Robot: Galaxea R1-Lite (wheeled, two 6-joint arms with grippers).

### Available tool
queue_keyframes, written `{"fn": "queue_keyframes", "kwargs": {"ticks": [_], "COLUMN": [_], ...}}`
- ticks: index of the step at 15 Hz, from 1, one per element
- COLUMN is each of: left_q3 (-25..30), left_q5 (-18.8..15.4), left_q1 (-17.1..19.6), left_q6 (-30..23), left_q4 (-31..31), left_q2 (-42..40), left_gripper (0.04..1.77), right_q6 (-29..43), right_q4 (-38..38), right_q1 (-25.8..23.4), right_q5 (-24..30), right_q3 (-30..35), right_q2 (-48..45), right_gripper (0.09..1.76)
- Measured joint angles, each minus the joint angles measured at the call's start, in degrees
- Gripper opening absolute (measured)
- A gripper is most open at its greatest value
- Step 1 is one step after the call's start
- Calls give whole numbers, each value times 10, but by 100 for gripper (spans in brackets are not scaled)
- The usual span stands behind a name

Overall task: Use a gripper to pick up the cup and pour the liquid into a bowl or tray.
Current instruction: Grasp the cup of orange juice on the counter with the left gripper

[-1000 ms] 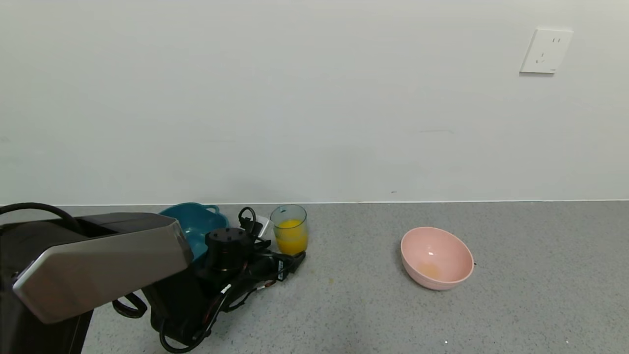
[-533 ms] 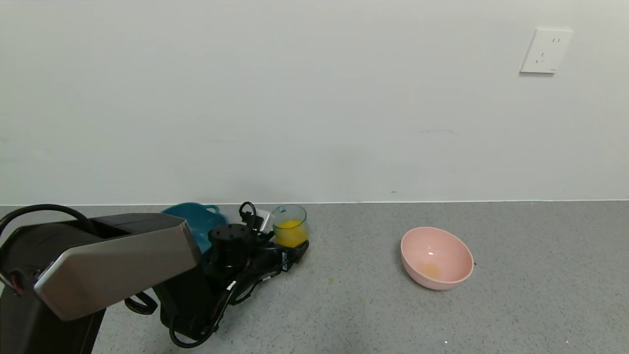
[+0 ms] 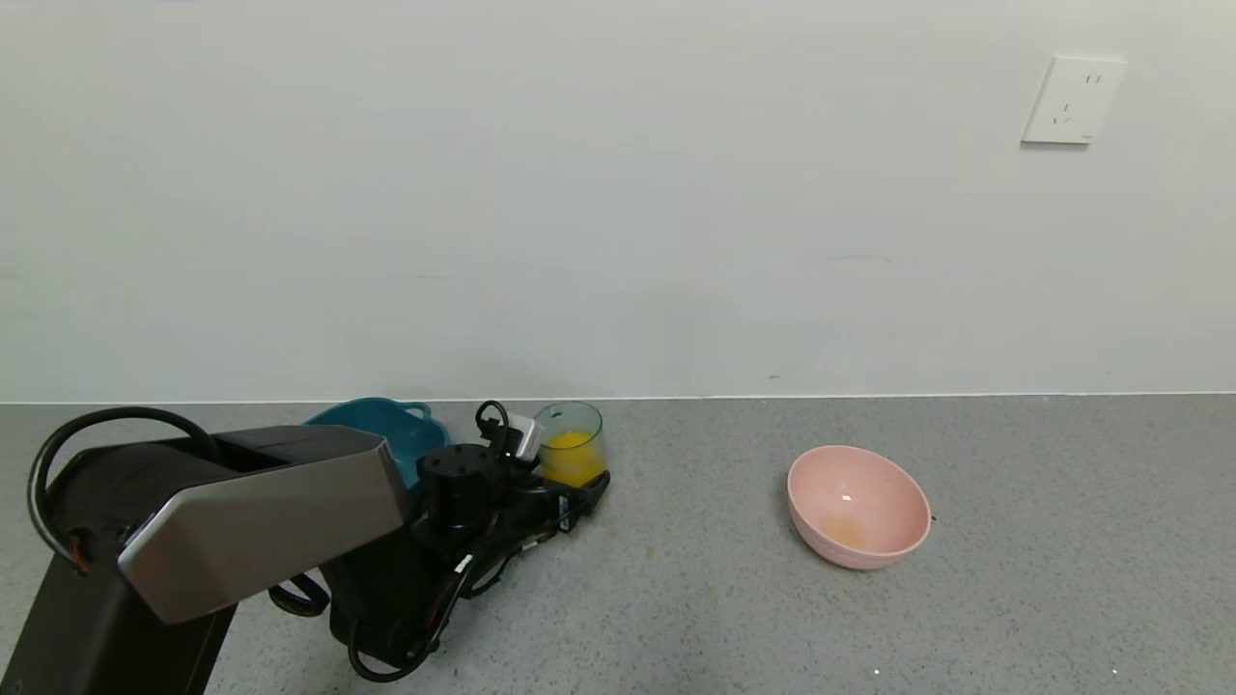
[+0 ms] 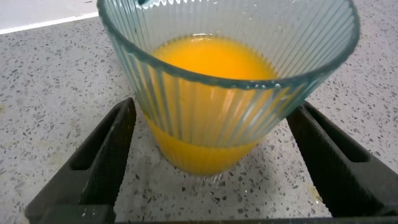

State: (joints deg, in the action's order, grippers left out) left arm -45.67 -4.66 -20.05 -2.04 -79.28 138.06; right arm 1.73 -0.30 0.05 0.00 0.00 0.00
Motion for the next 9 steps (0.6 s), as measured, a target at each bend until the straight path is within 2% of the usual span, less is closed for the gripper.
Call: {"fn": "queue_keyframes", "kwargs": {"ticks": [9], "left_q3": [-30], "left_q5": [5], "left_q1": [0], "left_q6": [0], "left_q4": [3], "left_q2": [14], "left_gripper": [172], "right_q6": [0], "right_q4": [0], "right_q1": [0], "right_q5": [0], "right_q3": [0], "right_q2": [0], "right_gripper": [171]}}
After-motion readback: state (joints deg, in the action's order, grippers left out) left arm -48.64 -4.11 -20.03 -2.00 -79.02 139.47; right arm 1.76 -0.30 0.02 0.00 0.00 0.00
